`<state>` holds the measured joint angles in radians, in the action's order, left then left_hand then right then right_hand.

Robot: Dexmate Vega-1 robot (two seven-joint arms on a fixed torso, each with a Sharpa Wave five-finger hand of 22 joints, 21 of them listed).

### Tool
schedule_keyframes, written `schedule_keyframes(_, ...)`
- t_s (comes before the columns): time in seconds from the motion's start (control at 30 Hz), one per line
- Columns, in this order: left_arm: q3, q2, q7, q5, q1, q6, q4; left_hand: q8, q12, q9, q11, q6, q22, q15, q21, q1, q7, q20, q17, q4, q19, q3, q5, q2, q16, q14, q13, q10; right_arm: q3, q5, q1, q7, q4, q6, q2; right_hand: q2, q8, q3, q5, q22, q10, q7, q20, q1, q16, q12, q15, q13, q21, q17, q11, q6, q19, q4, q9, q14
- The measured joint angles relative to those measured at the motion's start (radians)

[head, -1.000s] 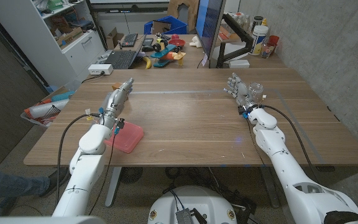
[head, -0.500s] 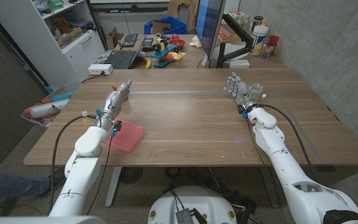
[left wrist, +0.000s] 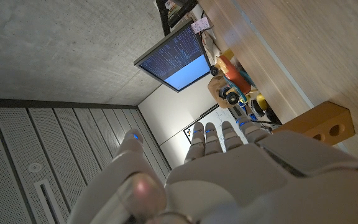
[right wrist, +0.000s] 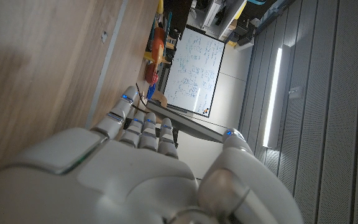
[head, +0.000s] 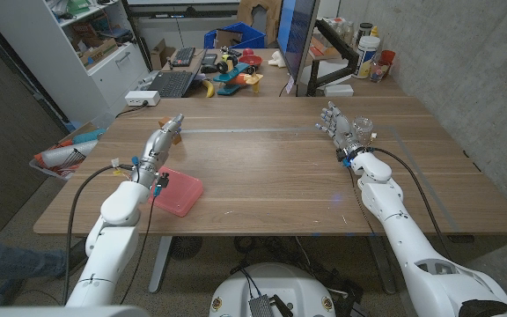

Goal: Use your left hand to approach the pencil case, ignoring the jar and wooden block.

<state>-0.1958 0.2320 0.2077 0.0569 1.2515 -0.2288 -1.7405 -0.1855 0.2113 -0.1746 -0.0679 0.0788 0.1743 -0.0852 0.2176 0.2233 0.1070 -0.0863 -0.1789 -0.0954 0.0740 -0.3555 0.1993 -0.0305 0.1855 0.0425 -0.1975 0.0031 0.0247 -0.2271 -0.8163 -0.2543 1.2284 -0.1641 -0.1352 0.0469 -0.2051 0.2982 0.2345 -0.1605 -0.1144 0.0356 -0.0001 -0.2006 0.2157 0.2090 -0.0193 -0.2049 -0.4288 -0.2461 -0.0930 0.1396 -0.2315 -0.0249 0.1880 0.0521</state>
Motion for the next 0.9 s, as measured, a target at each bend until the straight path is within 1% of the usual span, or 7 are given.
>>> schedule_keyframes(0.23, -0.008, -0.004, 0.002, 0.0, 0.022, -0.018, -0.022, 0.0, 0.0, 0.0, 0.0, 0.0, 0.0, 0.0, -0.007, 0.0, 0.0, 0.0, 0.0, 0.0, 0.0, 0.0, 0.0, 0.0, 0.0, 0.0, 0.0, 0.0, 0.001, 0.0, -0.001, 0.001, 0.001, 0.0, 0.0, 0.0, 0.0, 0.0, 0.0, -0.005, 0.0, 0.0, 0.0, 0.0, 0.0, 0.0, -0.002, 0.0, 0.004, 0.0, 0.0, 0.0, 0.0, 0.0, 0.0, 0.002)
schedule_keyframes(0.3, -0.01, -0.005, 0.001, -0.002, 0.026, -0.022, -0.026, 0.0, 0.0, 0.0, 0.0, 0.0, 0.0, 0.0, -0.007, 0.0, 0.0, 0.0, 0.0, -0.003, 0.0, -0.003, 0.0, 0.0, 0.0, 0.0, 0.0, 0.0, 0.001, 0.0, -0.001, 0.001, 0.002, 0.0, 0.0, 0.0, 0.0, 0.0, 0.0, -0.005, 0.0, 0.0, 0.0, 0.0, 0.0, 0.0, -0.002, 0.0, 0.004, 0.0, 0.0, 0.0, 0.0, 0.0, 0.0, 0.002)
schedule_keyframes(0.4, -0.013, -0.006, 0.002, -0.006, 0.037, -0.027, -0.037, 0.0, 0.0, 0.0, 0.0, 0.0, 0.0, 0.0, -0.007, 0.005, 0.0, -0.004, 0.0, -0.004, -0.004, -0.004, 0.0, -0.005, 0.0, 0.0, 0.0, 0.0, 0.001, -0.001, -0.002, 0.002, 0.002, 0.0, 0.0, 0.0, 0.0, 0.0, 0.0, -0.005, 0.0, 0.0, 0.0, 0.0, 0.0, 0.0, -0.002, 0.0, 0.004, 0.0, 0.0, 0.0, 0.0, 0.0, 0.0, 0.002)
schedule_keyframes(0.5, -0.016, -0.007, 0.0, -0.011, 0.044, -0.03, -0.043, 0.0, 0.0, 0.0, -0.003, 0.0, 0.0, 0.0, -0.007, 0.005, 0.0, -0.004, 0.0, -0.004, -0.004, -0.004, 0.0, -0.005, 0.0, 0.0, 0.0, 0.004, 0.001, -0.001, -0.002, 0.002, 0.002, 0.0, 0.0, 0.0, 0.0, 0.0, 0.0, -0.005, 0.0, 0.0, 0.006, 0.0, 0.0, 0.0, -0.002, 0.003, 0.007, 0.0, 0.0, 0.0, -0.005, 0.0, 0.0, 0.002)
schedule_keyframes(0.7, -0.019, -0.008, -0.011, -0.038, 0.06, -0.035, -0.059, 0.0, 0.0, 0.0, -0.003, 0.004, 0.0, 0.0, -0.007, 0.005, -0.004, -0.004, 0.0, -0.008, -0.004, 0.0, 0.0, -0.005, 0.0, 0.0, 0.0, 0.003, 0.002, -0.002, -0.002, 0.002, 0.002, -0.001, -0.002, 0.0, 0.0, 0.0, 0.0, -0.005, 0.0, 0.0, 0.005, 0.0, 0.0, 0.0, -0.002, 0.005, 0.011, 0.0, 0.0, 0.0, -0.005, 0.0, 0.0, 0.002)
schedule_keyframes(0.77, -0.022, -0.008, -0.017, -0.047, 0.076, -0.035, -0.075, 0.0, 0.0, 0.0, -0.003, 0.004, 0.0, 0.0, -0.007, 0.005, -0.004, -0.005, 0.0, -0.008, -0.002, 0.0, 0.0, -0.005, 0.0, 0.0, 0.0, 0.003, 0.002, -0.002, -0.002, 0.001, 0.001, -0.001, -0.002, -0.004, 0.0, 0.0, 0.0, -0.005, 0.0, 0.0, 0.005, 0.004, 0.0, 0.0, -0.002, 0.005, 0.011, 0.0, 0.0, 0.0, -0.005, 0.0, 0.0, 0.002)
schedule_keyframes(0.9, -0.022, -0.008, -0.024, -0.063, 0.076, -0.035, -0.075, 0.0, 0.0, 0.0, -0.003, 0.004, 0.0, 0.0, -0.011, 0.009, -0.004, -0.009, 0.0, -0.008, 0.002, 0.0, 0.0, -0.009, 0.0, 0.0, 0.0, 0.003, 0.003, -0.002, 0.001, 0.001, -0.004, -0.001, -0.002, -0.004, 0.0, -0.001, 0.0, -0.005, 0.0, 0.0, 0.005, 0.004, 0.0, 0.0, -0.002, 0.005, 0.011, 0.004, 0.0, 0.0, -0.005, -0.001, 0.0, 0.002)
